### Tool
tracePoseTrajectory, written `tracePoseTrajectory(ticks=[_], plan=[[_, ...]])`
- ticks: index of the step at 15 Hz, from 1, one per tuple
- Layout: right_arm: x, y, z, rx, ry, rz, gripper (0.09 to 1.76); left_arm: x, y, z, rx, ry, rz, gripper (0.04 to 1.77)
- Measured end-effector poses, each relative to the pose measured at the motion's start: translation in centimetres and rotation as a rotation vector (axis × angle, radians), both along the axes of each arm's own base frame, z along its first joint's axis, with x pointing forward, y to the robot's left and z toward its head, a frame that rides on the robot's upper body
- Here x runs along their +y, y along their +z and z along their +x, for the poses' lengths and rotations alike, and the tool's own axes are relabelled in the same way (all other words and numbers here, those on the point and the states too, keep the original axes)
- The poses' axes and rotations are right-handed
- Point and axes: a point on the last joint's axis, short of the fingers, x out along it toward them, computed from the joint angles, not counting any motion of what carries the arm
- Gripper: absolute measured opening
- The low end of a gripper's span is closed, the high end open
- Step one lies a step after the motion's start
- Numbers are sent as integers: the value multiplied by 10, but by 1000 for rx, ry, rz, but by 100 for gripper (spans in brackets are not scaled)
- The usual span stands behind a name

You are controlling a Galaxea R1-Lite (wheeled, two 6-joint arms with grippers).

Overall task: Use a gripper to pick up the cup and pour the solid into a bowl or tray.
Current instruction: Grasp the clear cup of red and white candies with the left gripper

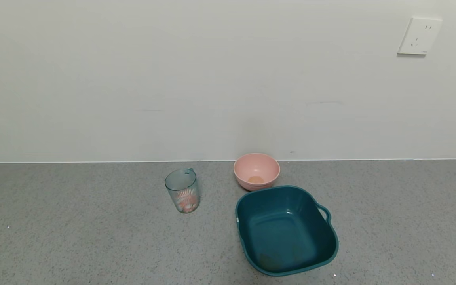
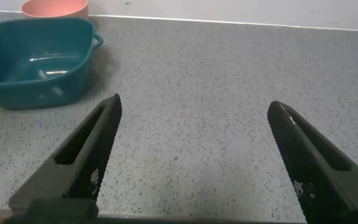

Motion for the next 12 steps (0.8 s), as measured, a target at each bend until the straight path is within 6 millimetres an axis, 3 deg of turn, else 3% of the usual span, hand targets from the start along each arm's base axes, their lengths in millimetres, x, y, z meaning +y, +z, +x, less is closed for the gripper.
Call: tracePoseTrajectory(ticks=[6,12], plan=[[0,0,0,0,0,0,171,-5,24,73,261,-52,48,172],[0,0,0,0,0,0,171,-15,15,154,371,-85,99,172]])
